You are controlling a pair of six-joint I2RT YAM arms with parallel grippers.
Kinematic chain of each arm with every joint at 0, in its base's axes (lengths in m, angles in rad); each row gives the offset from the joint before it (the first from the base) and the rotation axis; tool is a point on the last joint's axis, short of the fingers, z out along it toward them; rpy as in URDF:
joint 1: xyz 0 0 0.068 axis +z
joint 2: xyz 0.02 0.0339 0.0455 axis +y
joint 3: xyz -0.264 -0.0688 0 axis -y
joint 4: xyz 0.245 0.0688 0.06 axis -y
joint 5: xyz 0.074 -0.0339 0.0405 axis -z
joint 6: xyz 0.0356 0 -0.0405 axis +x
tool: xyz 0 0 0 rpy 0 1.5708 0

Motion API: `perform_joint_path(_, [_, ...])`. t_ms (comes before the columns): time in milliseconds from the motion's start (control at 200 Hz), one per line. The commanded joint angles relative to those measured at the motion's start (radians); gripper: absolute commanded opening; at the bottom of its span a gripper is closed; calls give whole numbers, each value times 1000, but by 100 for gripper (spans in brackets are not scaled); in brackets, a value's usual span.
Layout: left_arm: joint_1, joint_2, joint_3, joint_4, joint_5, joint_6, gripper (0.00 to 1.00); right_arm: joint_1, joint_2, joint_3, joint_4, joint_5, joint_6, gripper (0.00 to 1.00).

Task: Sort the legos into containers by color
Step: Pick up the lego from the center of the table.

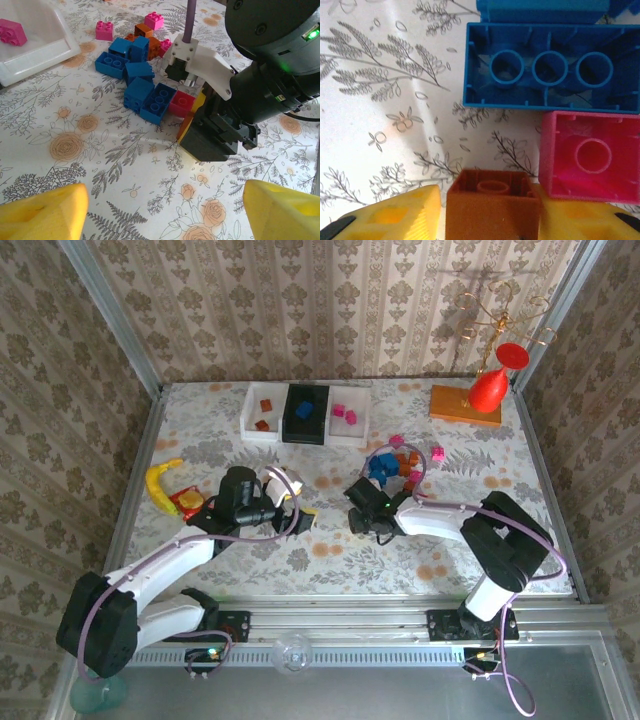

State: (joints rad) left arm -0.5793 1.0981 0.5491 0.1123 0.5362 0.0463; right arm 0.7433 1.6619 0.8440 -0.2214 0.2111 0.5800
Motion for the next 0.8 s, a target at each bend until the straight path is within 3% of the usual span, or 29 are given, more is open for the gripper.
perform_joint_path(0, [12, -14, -14, 15, -18, 10, 82, 3, 33, 41, 49, 43, 0, 47])
perform_joint_path(320, [36, -40, -34, 38, -59, -23, 82, 18, 8, 64, 52, -26, -30, 34])
perform_joint_path(500, [113, -58, -63, 111, -45, -117, 82, 23, -38, 102, 82, -127, -39, 33])
perform_joint_path(795, [273, -52, -54, 119, -411, -393, 81, 20, 79, 343, 230, -141, -63, 33])
